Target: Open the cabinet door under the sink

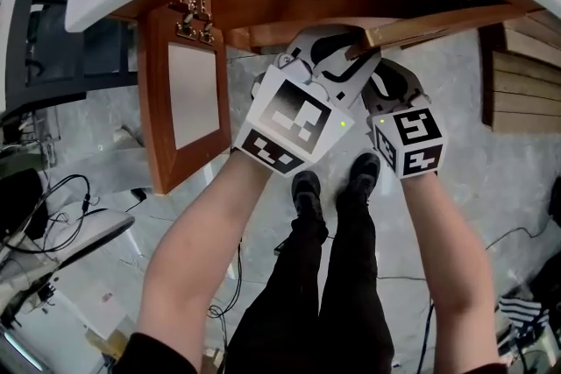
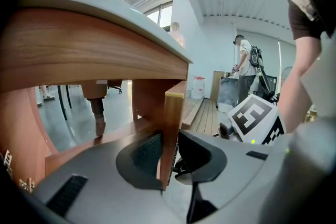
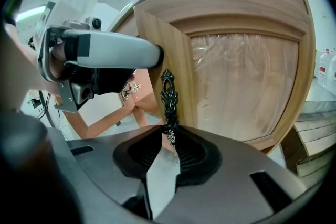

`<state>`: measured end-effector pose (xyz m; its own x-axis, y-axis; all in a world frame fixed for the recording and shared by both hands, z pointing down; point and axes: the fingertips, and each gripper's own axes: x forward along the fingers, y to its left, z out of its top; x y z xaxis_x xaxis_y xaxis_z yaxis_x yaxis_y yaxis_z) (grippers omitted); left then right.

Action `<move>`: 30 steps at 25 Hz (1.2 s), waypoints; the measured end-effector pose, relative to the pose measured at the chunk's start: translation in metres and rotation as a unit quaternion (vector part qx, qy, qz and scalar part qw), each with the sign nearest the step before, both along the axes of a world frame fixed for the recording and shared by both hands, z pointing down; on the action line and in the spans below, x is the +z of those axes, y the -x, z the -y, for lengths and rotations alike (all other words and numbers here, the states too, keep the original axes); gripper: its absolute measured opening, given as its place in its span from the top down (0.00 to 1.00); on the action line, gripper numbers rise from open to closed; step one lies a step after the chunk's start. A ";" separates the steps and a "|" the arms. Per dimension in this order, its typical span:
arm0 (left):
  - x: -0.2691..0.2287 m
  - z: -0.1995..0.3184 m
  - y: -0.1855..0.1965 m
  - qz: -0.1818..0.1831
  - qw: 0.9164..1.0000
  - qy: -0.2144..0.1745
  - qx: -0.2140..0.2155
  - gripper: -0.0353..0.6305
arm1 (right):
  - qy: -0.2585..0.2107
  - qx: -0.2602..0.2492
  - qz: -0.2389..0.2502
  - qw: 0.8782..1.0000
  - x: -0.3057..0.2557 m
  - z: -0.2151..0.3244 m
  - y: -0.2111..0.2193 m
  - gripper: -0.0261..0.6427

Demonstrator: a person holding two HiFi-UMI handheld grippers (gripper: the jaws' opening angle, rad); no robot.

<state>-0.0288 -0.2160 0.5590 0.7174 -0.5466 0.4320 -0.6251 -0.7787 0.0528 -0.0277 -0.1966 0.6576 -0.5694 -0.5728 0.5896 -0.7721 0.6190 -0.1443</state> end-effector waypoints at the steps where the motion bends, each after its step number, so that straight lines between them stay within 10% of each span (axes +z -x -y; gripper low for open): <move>1: 0.000 -0.002 -0.002 0.003 1.000 -0.001 0.005 0.79 | 0.000 0.000 0.001 1.000 0.000 -0.002 -0.002 0.82; 30: 0.000 -0.022 -0.027 0.048 0.995 0.005 0.083 0.81 | -0.008 -0.011 -0.027 1.000 -0.011 -0.030 -0.022 0.80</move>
<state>-0.0021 -0.1940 0.5592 0.7526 -0.4190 0.5080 -0.4900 -0.8717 0.0070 -0.0053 -0.1666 0.6463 -0.5502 -0.5691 0.6110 -0.7641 0.6384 -0.0934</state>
